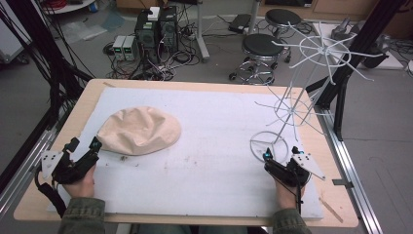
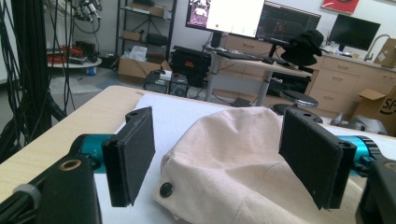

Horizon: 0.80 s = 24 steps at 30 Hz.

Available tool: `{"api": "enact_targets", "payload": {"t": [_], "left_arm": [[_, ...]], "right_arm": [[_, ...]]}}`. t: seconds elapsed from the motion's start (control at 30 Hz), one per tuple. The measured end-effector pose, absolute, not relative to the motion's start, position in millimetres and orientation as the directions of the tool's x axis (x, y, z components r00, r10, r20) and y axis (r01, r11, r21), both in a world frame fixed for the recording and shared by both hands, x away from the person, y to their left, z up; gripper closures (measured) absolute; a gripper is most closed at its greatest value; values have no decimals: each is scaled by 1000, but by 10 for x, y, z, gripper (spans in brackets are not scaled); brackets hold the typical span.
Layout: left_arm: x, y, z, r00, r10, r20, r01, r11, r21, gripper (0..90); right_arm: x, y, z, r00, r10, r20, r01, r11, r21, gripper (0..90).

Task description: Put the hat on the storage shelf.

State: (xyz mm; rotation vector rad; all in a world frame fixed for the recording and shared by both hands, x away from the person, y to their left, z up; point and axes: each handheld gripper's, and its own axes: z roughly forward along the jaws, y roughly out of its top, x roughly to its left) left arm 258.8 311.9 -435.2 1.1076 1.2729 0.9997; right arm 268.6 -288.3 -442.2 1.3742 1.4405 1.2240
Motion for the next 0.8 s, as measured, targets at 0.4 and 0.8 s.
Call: {"api": "enact_targets", "payload": {"t": [0.4, 0.8], "left_arm": [[2597, 3116, -4352, 61, 977, -205, 34, 203, 979, 268], [2620, 3124, -4360, 59, 976, -208, 38, 206, 978, 262]], "right_arm": [[2677, -2891, -4425, -109, 990, 85, 244, -57, 968, 56], [2679, -2894, -4431, -112, 990, 80, 244, -51, 968, 56]]}}
